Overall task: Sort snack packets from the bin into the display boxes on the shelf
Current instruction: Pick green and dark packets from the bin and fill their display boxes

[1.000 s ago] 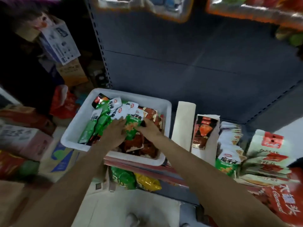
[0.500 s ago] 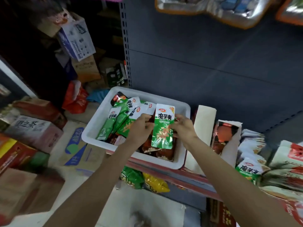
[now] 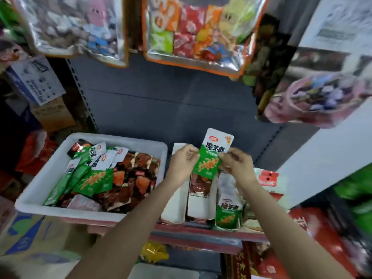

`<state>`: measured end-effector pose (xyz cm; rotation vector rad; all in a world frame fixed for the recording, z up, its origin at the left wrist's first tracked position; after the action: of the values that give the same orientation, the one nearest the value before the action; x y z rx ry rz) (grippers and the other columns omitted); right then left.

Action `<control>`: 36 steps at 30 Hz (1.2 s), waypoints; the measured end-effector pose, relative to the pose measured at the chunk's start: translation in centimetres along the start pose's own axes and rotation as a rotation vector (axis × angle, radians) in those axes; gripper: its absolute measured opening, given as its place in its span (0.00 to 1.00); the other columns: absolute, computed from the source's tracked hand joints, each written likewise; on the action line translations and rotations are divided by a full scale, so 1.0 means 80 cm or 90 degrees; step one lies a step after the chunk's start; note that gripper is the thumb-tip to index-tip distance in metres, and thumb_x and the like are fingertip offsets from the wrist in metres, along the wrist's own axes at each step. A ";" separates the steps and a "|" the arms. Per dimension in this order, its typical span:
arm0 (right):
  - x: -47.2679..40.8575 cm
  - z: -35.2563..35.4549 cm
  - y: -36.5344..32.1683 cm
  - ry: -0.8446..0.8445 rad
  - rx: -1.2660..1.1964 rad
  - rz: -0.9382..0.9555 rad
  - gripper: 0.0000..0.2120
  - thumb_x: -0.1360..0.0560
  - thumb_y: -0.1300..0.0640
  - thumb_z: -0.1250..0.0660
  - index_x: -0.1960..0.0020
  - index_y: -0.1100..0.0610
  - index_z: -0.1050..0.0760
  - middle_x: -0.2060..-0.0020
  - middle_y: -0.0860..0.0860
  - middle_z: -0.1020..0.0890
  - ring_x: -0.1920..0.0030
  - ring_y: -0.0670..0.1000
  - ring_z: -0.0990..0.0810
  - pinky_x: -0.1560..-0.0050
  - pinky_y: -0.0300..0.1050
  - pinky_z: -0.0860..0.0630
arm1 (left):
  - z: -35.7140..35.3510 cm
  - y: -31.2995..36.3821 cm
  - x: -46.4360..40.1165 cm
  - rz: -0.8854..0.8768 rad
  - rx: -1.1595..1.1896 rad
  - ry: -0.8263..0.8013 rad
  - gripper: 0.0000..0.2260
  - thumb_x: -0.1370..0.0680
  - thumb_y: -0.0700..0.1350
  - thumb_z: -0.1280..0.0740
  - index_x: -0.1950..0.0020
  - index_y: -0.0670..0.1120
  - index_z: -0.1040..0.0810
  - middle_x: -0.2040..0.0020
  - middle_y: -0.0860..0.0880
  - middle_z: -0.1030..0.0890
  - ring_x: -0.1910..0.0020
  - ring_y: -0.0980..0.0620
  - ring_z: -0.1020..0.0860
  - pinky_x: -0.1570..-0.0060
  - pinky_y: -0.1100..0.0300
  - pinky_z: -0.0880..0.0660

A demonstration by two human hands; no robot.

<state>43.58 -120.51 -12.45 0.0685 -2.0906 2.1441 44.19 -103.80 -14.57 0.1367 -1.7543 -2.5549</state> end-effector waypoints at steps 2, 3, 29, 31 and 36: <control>-0.008 0.040 -0.006 0.052 -0.026 0.016 0.08 0.26 0.67 0.33 0.62 0.59 0.27 0.66 0.54 0.25 0.62 0.49 0.24 0.61 0.39 0.21 | -0.028 0.012 -0.006 -0.008 -0.020 0.002 0.08 0.23 0.33 0.38 0.47 0.39 0.22 0.51 0.46 0.19 0.53 0.52 0.23 0.51 0.65 0.29; -0.012 0.057 -0.008 0.076 -0.031 0.025 0.10 0.26 0.67 0.33 0.64 0.58 0.29 0.68 0.53 0.28 0.64 0.48 0.26 0.62 0.36 0.22 | -0.043 0.017 -0.008 -0.009 -0.050 -0.019 0.10 0.24 0.32 0.39 0.45 0.39 0.22 0.48 0.44 0.20 0.50 0.49 0.22 0.49 0.63 0.29; -0.041 0.108 0.011 -0.040 0.412 0.064 0.05 0.25 0.63 0.32 0.58 0.63 0.21 0.61 0.58 0.17 0.60 0.55 0.20 0.57 0.45 0.27 | -0.100 0.012 0.044 -0.033 -0.332 -0.323 0.23 0.25 0.32 0.43 0.36 0.51 0.24 0.40 0.45 0.25 0.42 0.52 0.32 0.47 0.65 0.35; -0.043 0.097 0.004 -0.087 0.513 0.070 0.06 0.26 0.63 0.32 0.51 0.65 0.20 0.56 0.55 0.16 0.54 0.54 0.19 0.54 0.43 0.26 | -0.099 0.015 0.044 -0.034 -0.320 -0.318 0.22 0.24 0.32 0.43 0.35 0.50 0.24 0.42 0.45 0.25 0.48 0.53 0.31 0.50 0.64 0.33; -0.040 0.072 -0.004 -0.153 0.623 0.126 0.09 0.26 0.66 0.37 0.55 0.57 0.20 0.57 0.54 0.16 0.55 0.51 0.19 0.53 0.39 0.25 | -0.099 0.019 0.039 -0.030 -0.288 -0.283 0.18 0.22 0.33 0.42 0.36 0.47 0.25 0.54 0.54 0.26 0.53 0.57 0.28 0.53 0.67 0.32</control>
<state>46.38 -126.49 -12.36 0.2355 -0.9467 3.1858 41.80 -111.97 -16.12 -0.4393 -1.2112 -3.1143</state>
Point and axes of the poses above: each hand's wrist, its own x-axis away from the middle knuckle, its own z-axis out of the back of the hand, y = z × x, the point moved 5 cm from there along -x, towards the middle knuckle
